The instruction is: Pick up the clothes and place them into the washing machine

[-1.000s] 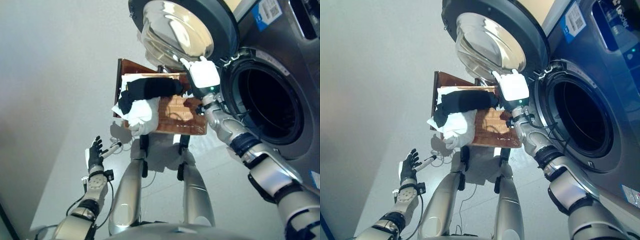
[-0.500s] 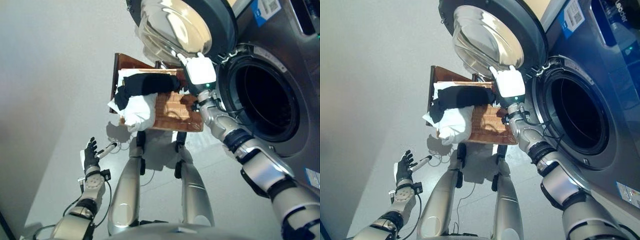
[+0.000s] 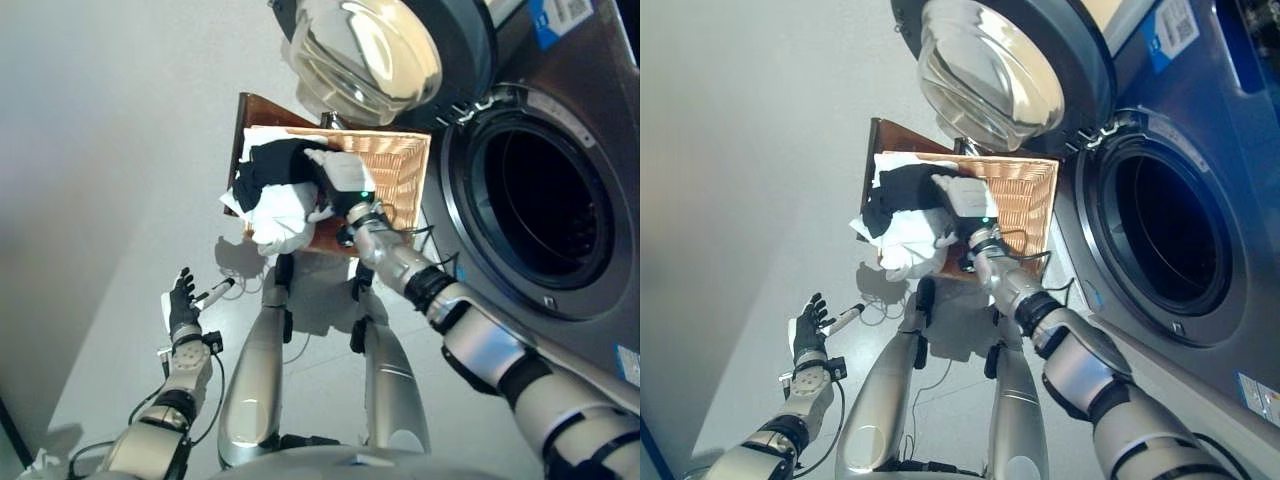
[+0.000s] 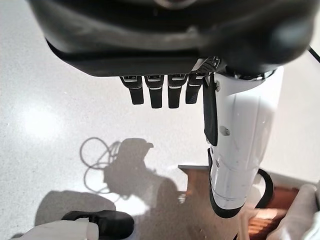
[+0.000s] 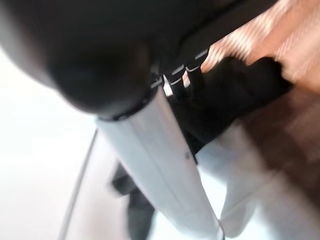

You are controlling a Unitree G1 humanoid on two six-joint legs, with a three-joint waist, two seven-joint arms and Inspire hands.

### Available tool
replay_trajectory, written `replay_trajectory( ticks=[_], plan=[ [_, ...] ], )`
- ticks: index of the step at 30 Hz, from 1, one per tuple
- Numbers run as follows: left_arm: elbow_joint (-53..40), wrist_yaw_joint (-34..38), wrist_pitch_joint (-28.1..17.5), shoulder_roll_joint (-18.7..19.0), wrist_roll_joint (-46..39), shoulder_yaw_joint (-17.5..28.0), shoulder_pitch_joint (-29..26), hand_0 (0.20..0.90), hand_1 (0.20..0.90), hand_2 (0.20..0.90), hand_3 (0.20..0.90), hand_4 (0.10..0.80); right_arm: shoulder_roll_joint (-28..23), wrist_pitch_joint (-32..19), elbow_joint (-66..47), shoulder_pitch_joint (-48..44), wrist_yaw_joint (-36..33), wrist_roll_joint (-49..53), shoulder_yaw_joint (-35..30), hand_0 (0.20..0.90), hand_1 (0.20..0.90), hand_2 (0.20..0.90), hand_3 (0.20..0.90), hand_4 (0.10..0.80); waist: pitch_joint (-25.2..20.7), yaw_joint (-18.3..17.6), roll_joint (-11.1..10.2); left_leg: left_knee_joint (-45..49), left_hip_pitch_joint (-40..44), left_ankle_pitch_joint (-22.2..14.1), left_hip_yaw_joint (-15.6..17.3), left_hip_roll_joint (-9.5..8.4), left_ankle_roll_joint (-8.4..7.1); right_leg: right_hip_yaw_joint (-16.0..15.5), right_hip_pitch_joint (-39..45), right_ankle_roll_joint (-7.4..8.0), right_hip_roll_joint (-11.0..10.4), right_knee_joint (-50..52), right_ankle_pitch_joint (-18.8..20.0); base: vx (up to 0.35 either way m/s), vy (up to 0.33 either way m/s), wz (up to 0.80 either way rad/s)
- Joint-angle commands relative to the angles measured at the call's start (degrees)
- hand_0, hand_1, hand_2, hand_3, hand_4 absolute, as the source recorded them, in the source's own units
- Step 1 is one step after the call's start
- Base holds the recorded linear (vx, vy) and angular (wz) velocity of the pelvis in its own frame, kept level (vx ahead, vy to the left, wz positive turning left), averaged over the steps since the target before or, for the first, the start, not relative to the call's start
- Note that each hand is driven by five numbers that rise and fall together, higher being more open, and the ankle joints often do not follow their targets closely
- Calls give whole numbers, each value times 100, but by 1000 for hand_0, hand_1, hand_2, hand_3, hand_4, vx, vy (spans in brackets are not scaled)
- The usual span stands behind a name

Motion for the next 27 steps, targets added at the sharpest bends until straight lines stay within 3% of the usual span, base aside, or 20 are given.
replay_trajectory(
  ticks=[1, 9, 20, 27],
  plan=[
    [26, 146, -73, 433, -129, 221, 105, 900, 900, 900, 900, 800, 396, -757, -512, -297, 174, 796, -75, 900, 900, 900, 900, 800, -86, 247, 59, -1229, 312, 753, 72, -250, 60, -14, 212, 225, 27, 906, -1006, 7, -1, 6],
    [58, 106, -115, 520, -52, 270, 131, 900, 900, 900, 900, 800, 186, -689, -445, -495, 67, 277, 26, 900, 900, 900, 900, 800, -110, 311, 32, -1231, 386, 732, 55, -264, 64, -38, 285, 231, 22, 925, -1021, 0, 0, 0],
    [82, 153, -137, 404, -50, 133, 160, 900, 900, 900, 900, 800, -46, -87, -268, -973, -411, -1196, 61, 900, 900, 900, 900, 800, -16, 362, 20, -1217, 311, 761, -57, -290, 77, -138, 290, 245, 4, 908, -1020, -1, 1, 2],
    [93, 149, -141, 424, -84, 116, 139, 900, 900, 900, 900, 800, -25, 151, 35, -1219, -499, -1469, 66, 900, 900, 900, 900, 800, 51, 403, -5, -1207, 250, 777, -95, -289, 78, -170, 278, 250, -5, 889, -986, -10, 5, 8]
  ],
)
